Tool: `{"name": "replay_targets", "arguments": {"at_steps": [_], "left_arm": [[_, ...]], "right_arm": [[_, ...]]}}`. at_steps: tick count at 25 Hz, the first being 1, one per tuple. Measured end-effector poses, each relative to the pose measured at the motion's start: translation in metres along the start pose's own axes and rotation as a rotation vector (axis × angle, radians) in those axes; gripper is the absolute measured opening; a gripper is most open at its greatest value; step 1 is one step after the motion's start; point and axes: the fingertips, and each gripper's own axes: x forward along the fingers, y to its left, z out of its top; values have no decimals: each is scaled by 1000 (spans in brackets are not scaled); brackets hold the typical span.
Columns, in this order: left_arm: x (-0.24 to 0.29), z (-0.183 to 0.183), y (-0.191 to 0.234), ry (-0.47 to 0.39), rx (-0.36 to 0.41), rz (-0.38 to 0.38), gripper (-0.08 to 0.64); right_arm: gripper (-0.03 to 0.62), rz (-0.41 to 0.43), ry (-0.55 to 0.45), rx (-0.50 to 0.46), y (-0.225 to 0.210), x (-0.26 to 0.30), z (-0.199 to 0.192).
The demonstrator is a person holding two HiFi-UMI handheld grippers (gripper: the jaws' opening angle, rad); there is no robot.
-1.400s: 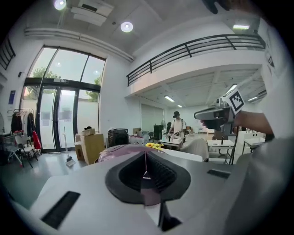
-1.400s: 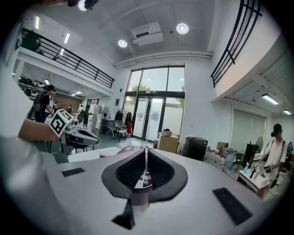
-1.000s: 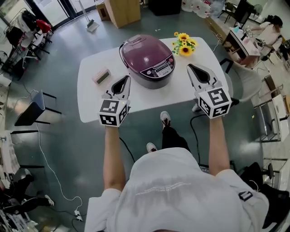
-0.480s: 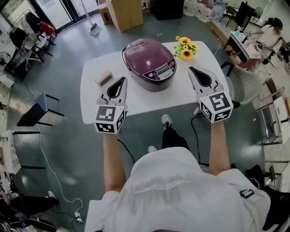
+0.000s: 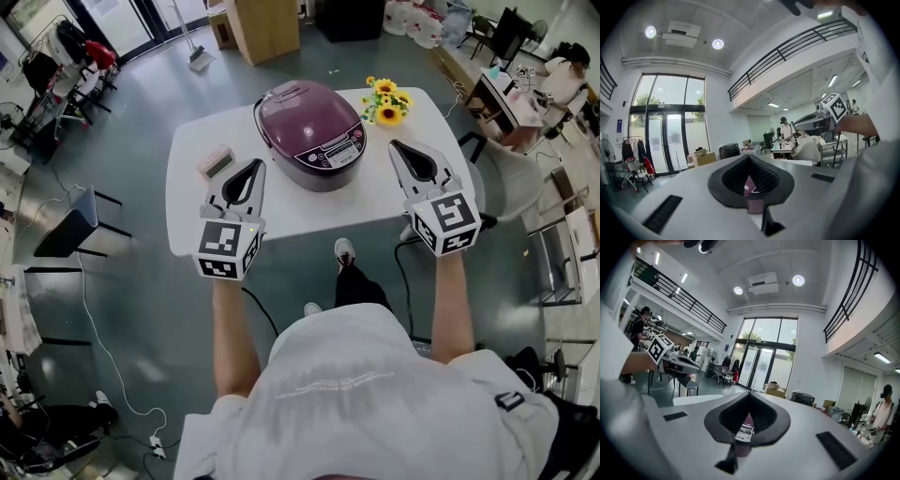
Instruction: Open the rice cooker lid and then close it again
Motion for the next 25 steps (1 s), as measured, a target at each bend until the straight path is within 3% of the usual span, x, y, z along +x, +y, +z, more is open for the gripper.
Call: {"name": "replay_targets", "arguments": {"at_steps": [25], "left_arm": [[6, -20, -4, 44, -20, -5, 15]], "right_arm": [[25, 46, 43, -5, 7, 7, -20]]}}
